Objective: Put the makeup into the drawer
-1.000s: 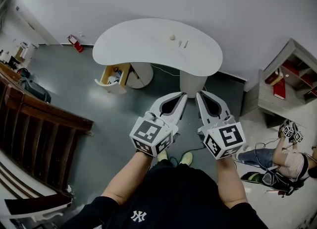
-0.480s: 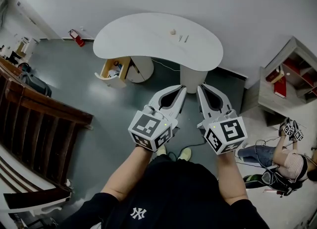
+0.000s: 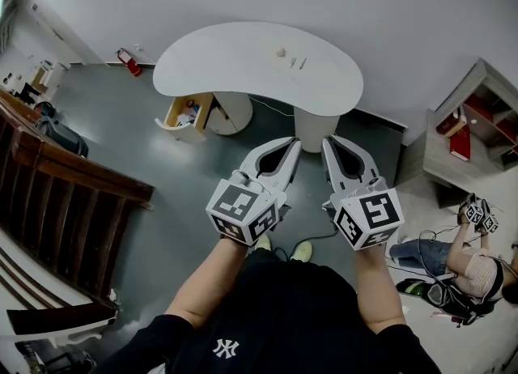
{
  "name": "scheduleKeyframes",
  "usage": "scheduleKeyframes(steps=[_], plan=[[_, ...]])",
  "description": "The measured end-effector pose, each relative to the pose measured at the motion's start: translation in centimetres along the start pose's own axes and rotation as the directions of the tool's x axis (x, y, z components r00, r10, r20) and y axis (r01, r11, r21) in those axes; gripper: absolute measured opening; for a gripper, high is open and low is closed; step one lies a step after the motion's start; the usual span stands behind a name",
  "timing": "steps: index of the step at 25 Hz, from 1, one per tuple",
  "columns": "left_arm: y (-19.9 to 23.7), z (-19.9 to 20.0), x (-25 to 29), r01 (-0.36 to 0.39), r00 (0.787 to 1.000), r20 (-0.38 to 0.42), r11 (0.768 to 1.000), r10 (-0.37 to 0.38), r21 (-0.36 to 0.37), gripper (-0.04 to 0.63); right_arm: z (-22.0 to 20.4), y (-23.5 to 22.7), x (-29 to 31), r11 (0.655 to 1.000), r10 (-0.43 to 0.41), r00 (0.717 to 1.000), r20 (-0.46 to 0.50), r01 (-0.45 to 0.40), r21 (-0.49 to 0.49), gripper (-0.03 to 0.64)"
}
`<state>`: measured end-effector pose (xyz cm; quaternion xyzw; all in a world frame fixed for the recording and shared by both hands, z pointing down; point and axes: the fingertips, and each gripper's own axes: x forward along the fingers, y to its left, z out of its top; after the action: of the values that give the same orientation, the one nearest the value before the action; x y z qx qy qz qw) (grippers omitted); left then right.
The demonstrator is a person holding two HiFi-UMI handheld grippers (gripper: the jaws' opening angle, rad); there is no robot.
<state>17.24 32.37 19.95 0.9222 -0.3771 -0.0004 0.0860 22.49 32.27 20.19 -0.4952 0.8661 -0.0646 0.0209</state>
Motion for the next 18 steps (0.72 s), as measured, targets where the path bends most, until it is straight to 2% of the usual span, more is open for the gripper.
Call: scheduleKeyframes(steps=[7,18], plan=[[-0.3,-0.3,1.0,-0.010,1.000,-0.007,1.000,0.010,0.003,0.010,-0.3,-0.9,0.1,1.000,0.011,1.000,-0.007,-0.011,0.003,0.015],[0.7,-0.4,4.1,0.024,1.000,-0.011,1.000,-0.024,0.006,0.010,-0.5,-3.5,1.9,1.000,-0.018,1.000,-0.020,0.018,0.001,0.015]])
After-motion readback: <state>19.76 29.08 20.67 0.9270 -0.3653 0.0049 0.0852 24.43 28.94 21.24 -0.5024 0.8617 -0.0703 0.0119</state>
